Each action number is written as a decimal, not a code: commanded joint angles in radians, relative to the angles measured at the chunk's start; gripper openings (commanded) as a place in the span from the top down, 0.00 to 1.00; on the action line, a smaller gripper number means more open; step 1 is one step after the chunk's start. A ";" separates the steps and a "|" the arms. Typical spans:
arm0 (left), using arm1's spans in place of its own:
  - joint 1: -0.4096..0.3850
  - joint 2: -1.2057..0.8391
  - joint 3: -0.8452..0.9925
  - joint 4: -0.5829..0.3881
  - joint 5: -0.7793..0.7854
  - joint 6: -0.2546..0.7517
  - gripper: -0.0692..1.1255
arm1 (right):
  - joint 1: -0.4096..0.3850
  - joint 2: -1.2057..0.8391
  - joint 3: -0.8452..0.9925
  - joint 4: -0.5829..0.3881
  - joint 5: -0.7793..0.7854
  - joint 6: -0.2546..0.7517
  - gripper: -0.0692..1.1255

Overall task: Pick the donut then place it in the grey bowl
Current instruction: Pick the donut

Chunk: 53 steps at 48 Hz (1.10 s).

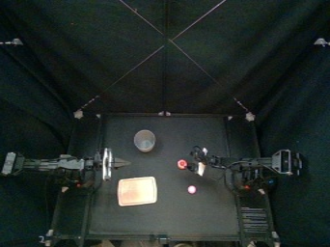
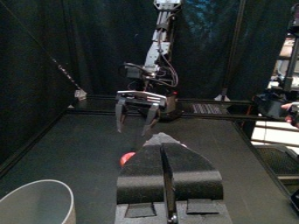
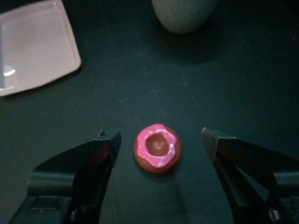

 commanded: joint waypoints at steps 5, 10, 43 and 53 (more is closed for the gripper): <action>0.002 0.005 -0.009 0.000 -0.009 -0.003 0.90 | -0.015 0.104 -0.069 0.003 0.025 0.000 0.07; 0.002 0.005 -0.005 0.000 -0.009 -0.003 0.90 | -0.015 0.167 -0.112 0.009 0.072 0.000 0.07; 0.023 0.005 0.025 -0.032 -0.009 -0.003 0.90 | -0.029 0.337 -0.252 0.064 0.252 0.002 0.09; 0.025 0.005 0.031 -0.038 -0.009 -0.005 0.90 | -0.026 0.333 -0.252 0.075 0.253 0.000 0.22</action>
